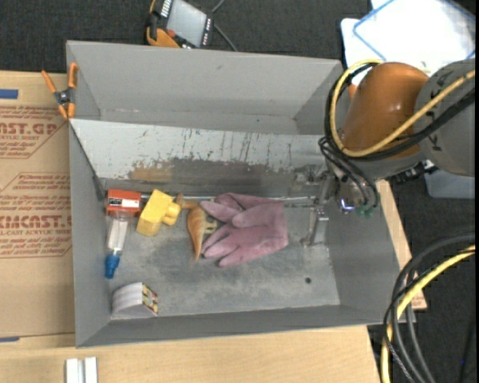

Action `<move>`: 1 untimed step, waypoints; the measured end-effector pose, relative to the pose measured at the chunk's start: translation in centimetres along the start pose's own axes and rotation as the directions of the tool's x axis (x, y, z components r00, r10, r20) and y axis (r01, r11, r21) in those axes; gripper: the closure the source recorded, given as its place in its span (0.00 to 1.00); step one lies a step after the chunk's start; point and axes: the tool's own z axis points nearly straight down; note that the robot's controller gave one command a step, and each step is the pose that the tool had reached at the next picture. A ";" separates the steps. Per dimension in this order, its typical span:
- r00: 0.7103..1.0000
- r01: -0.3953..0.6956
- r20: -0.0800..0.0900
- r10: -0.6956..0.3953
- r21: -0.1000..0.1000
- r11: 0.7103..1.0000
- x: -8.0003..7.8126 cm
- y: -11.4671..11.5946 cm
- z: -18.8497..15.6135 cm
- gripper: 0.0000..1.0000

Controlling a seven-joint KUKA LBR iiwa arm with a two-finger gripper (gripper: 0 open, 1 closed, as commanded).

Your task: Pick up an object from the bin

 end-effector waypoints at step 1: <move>1.000 0.000 0.000 0.000 0.000 1.000 0.0 0.0 0.0 0.00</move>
Offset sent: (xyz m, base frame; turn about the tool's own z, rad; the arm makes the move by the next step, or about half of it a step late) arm -0.0266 0.0105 -0.0852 -0.1189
